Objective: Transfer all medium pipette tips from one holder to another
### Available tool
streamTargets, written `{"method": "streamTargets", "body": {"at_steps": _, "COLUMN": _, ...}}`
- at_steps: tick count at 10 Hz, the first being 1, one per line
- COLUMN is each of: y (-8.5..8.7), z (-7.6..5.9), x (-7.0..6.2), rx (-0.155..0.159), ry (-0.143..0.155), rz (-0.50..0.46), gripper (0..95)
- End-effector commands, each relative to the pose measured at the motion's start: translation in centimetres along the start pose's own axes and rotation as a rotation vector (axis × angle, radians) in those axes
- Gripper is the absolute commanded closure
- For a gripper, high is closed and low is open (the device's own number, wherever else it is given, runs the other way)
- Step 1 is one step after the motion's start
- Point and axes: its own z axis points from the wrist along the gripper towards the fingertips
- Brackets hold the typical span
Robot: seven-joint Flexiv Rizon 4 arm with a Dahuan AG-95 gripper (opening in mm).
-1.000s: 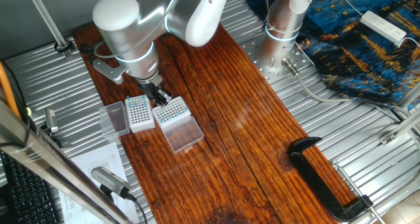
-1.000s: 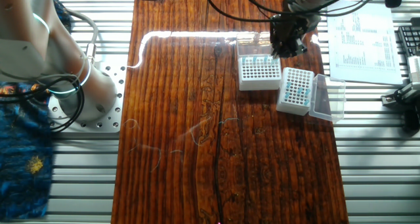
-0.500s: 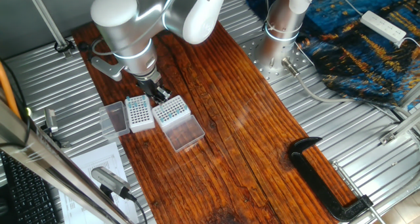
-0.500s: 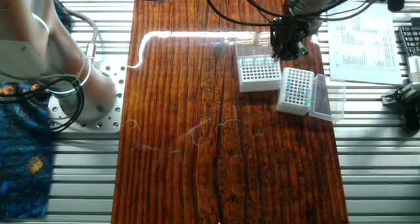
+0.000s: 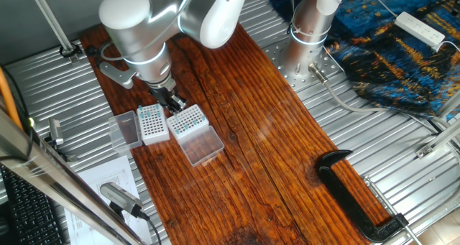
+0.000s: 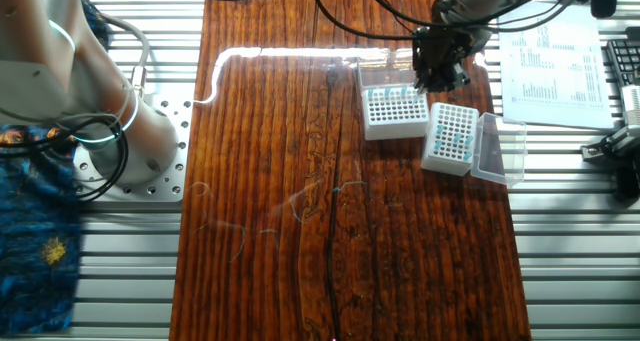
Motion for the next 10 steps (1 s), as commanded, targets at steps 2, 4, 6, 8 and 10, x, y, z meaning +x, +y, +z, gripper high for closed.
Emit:
{"method": "streamTargets", "body": {"at_steps": 2, "y": -0.09, "z": 0.21, "x": -0.08, "rx": -0.002, "ry": -0.001, "rz": -0.003, "gripper": 95.0}}
{"method": "streamTargets", "body": {"at_steps": 4, "y": 0.01, "z": 0.04, "x": -0.03, "rx": -0.01, "ry": -0.002, "rz": -0.005, "gripper": 95.0}}
{"method": "streamTargets", "body": {"at_steps": 6, "y": 0.22, "z": -0.33, "x": 0.13, "rx": -0.005, "ry": 0.003, "rz": -0.006, "gripper": 95.0}}
{"method": "streamTargets", "body": {"at_steps": 8, "y": 0.21, "z": -0.3, "x": 0.13, "rx": -0.004, "ry": 0.002, "rz": -0.005, "gripper": 95.0}}
{"method": "streamTargets", "body": {"at_steps": 10, "y": 0.12, "z": -0.14, "x": 0.12, "rx": 0.0, "ry": 0.005, "rz": -0.007, "gripper": 95.0}}
